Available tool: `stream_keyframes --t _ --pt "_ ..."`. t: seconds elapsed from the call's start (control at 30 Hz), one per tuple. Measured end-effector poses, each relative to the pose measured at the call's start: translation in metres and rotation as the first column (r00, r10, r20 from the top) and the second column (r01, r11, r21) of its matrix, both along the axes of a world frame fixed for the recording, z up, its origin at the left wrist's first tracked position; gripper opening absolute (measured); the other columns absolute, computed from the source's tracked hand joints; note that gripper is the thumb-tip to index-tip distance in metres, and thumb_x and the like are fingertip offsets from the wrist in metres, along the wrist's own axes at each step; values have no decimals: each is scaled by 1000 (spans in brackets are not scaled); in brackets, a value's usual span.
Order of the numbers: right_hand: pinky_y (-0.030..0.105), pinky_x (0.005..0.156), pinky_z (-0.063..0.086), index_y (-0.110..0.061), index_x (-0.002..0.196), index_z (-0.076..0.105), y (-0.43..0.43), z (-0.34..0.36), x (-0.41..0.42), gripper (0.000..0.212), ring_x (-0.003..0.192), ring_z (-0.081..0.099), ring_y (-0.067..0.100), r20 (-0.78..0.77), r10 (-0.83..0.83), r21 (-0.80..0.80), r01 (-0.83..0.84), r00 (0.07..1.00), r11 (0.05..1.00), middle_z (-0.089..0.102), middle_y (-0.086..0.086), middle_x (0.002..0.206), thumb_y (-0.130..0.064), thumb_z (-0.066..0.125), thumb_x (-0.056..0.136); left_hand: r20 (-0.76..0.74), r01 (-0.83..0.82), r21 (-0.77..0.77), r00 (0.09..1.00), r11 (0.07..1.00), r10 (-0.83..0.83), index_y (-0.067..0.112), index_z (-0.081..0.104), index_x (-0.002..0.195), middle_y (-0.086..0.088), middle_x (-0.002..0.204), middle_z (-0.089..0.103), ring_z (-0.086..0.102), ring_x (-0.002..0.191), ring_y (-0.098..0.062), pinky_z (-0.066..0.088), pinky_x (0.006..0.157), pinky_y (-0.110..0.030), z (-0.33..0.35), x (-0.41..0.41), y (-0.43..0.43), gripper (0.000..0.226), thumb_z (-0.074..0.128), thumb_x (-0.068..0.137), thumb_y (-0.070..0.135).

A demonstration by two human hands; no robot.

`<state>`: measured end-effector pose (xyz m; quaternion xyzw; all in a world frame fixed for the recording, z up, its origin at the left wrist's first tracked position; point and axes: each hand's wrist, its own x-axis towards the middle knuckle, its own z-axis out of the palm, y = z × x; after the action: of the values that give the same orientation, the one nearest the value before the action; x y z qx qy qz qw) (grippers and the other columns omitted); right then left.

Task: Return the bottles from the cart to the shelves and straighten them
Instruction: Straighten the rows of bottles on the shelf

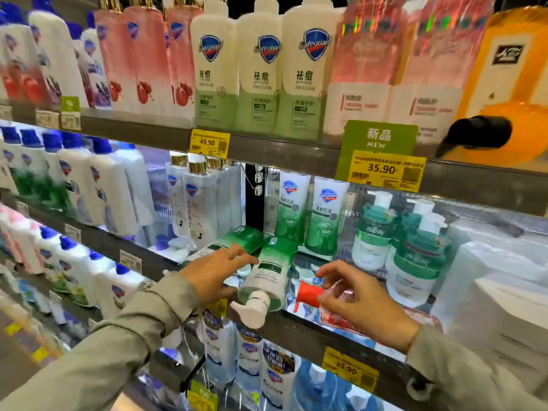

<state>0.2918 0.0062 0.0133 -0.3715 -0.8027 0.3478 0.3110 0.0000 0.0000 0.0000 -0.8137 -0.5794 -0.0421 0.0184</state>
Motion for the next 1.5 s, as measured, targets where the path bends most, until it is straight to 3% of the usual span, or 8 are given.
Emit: stream_keyframes --t 0.2,0.3,0.5,0.67,1.1,1.17,1.27,1.5 --pt "27 99 39 -32 134 43 11 -25 -28 57 117 45 12 397 -40 459 -161 917 874 49 -10 128 -17 64 83 -83 -30 74 996 997 36 35 37 140 7 140 38 40 125 -16 40 97 -30 4 -3 -2 56 59 89 29" --pt "30 77 55 -32 126 50 20 -36 -43 80 98 63 16 492 -152 648 -243 857 722 62 -8 116 -17 82 54 -45 -151 167 986 974 161 37 36 139 9 141 39 41 124 -13 43 98 -28 12 -23 -10 52 51 92 18" --pt "29 74 56 -28 124 54 33 -40 -65 88 94 66 16 564 -151 657 -331 812 677 67 -6 114 -29 87 43 -169 -432 14 888 902 428 41 12 148 6 152 21 32 134 -22 41 102 -40 17 -80 -18 73 51 92 13" --pt "32 88 53 -28 129 55 40 -41 -75 87 102 64 19 674 -115 574 -419 730 704 64 -2 119 -26 80 46 -210 -375 -73 912 924 353 45 -10 142 9 155 15 28 136 -20 37 106 -38 1 -96 -13 89 59 89 31" --pt "32 69 59 -22 125 54 37 -43 -84 93 98 68 27 657 -126 562 -372 743 739 68 7 113 -18 88 38 163 -149 67 977 987 137 68 15 129 16 146 33 36 132 -9 38 102 -28 -33 -98 4 84 69 83 24" --pt "35 74 58 -19 132 50 29 -35 -85 78 111 62 31 643 -105 533 -346 758 772 63 11 123 -36 72 59 147 -112 76 984 991 100 74 8 125 20 149 26 35 132 -6 40 102 -27 -40 -93 8 92 72 79 26" --pt "40 112 30 -29 152 10 16 -20 -86 84 147 6 25 701 -1 355 -348 713 868 11 4 159 -52 9 71 119 -39 143 993 989 22 71 2 130 24 151 14 35 133 -8 43 103 -33 -44 -78 17 99 75 78 29" --pt "25 105 -10 -33 151 3 17 -22 -84 99 148 -5 22 719 16 321 -352 695 879 1 3 161 -58 -5 56 126 42 159 990 986 -62 76 -9 124 28 144 18 29 133 -14 35 107 -41 -52 -61 28 103 71 81 26"
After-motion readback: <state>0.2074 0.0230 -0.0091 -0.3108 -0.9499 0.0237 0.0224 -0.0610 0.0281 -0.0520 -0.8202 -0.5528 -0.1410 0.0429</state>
